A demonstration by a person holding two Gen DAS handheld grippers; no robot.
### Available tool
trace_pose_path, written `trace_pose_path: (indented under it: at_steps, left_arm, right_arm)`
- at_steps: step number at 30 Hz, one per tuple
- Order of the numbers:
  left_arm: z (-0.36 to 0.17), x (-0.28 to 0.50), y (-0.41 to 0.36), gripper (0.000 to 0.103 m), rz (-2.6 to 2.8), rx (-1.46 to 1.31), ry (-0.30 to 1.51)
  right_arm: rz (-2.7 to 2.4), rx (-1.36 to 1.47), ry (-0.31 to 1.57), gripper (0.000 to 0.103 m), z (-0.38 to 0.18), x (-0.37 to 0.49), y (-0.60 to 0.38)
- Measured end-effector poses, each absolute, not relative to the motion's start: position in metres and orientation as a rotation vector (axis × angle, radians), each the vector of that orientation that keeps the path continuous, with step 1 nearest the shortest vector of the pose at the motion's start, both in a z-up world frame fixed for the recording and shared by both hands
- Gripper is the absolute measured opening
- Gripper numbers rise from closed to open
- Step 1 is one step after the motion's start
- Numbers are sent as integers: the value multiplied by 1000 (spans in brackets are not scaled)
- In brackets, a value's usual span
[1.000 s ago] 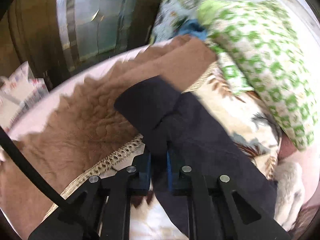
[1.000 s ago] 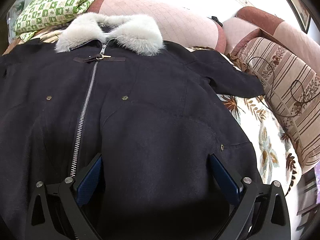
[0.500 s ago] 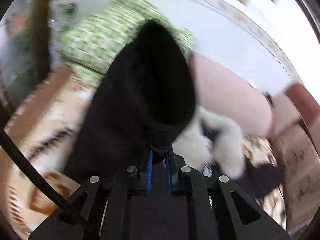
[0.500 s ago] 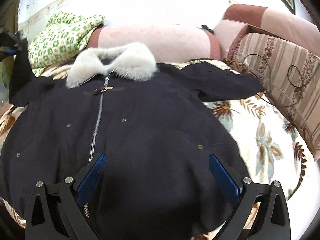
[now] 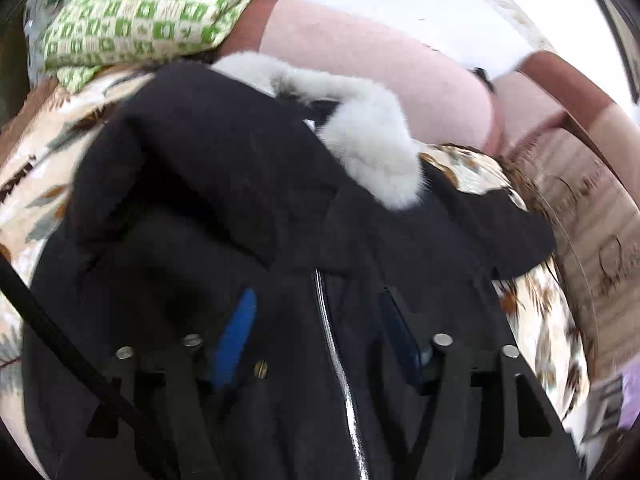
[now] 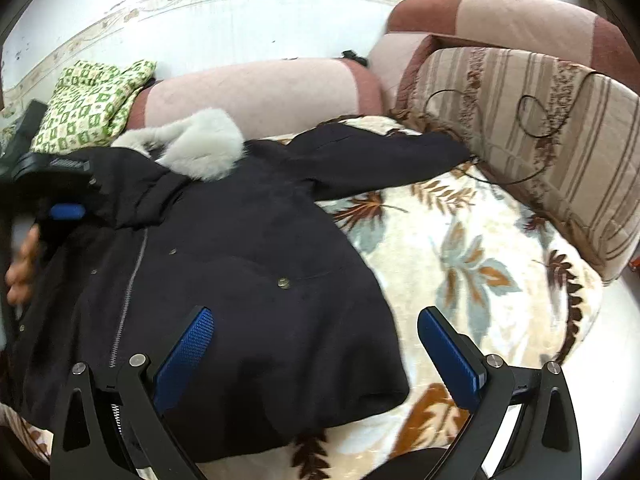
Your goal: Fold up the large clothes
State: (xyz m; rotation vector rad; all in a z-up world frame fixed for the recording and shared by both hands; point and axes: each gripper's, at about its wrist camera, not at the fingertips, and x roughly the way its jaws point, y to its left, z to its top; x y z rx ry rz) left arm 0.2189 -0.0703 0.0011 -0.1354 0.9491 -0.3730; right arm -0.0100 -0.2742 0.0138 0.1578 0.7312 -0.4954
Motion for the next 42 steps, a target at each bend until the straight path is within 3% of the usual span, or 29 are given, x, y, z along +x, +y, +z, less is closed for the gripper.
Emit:
trace_pose_path:
  at_steps: [4, 15, 22, 29, 34, 42]
  left_arm:
    - [27, 180, -58, 77, -288, -6, 800]
    - [9, 185, 39, 78, 60, 21, 707]
    - [11, 192, 86, 78, 167, 7, 770]
    - [22, 178, 94, 78, 229, 75, 706]
    - [24, 181, 105, 78, 215, 37, 729]
    - [17, 184, 98, 78, 187, 20, 756]
  right_arm:
    - [-501, 170, 757, 103, 9, -10, -274]
    - [-456, -25, 801, 103, 16, 26, -212]
    - [-223, -11, 826, 103, 19, 127, -185]
    - [-257, 232, 1039, 103, -31, 233, -210]
    - [-226, 343, 1112, 91, -56, 227, -210]
    - [-128, 331, 1043, 90, -28, 187, -225]
